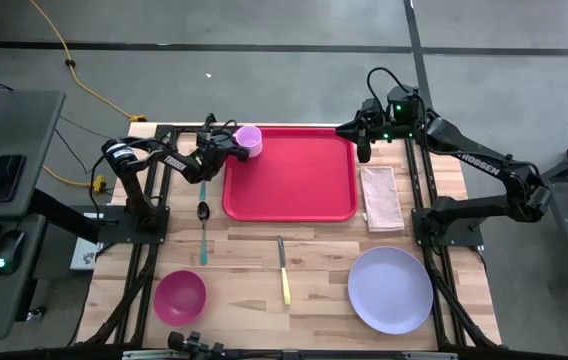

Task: Set up tray
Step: Put the pink mug on the red tray, then put the white plate on the red tray to the bottom right of the pink mug

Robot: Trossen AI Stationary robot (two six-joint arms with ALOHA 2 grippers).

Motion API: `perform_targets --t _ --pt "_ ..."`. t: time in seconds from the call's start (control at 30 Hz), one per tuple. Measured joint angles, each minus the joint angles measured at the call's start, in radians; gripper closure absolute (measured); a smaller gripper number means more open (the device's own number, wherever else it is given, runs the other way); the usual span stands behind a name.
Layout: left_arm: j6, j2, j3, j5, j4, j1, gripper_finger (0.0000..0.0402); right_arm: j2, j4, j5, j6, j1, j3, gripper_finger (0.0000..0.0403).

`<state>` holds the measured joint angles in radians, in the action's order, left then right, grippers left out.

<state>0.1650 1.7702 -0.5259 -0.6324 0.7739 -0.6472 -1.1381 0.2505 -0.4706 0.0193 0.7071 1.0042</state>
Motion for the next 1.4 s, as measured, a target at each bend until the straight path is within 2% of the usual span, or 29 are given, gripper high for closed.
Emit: perform_targets --t 0.27,0.57,1.0,1.23,1.4 --pt "-0.002 0.000 0.000 -0.003 -0.011 0.000 0.0209 0.000 0.000 0.000 0.003 0.000 0.000 0.0359" --pt "-0.003 -0.060 0.000 -0.005 -0.116 0.000 0.0190 0.000 0.008 0.000 0.003 0.000 0.000 0.0358" --pt "0.161 -0.275 0.000 0.023 -0.501 0.078 0.0193 0.000 0.014 0.002 0.003 0.000 0.000 0.0353" --pt "0.163 -0.458 0.000 0.029 -0.668 0.184 0.0190 0.000 0.026 0.001 0.006 -0.001 0.000 0.0351" --pt "0.163 -0.610 0.000 0.098 -0.782 0.254 0.0190 0.000 0.061 -0.014 0.002 -0.016 0.000 0.0350"
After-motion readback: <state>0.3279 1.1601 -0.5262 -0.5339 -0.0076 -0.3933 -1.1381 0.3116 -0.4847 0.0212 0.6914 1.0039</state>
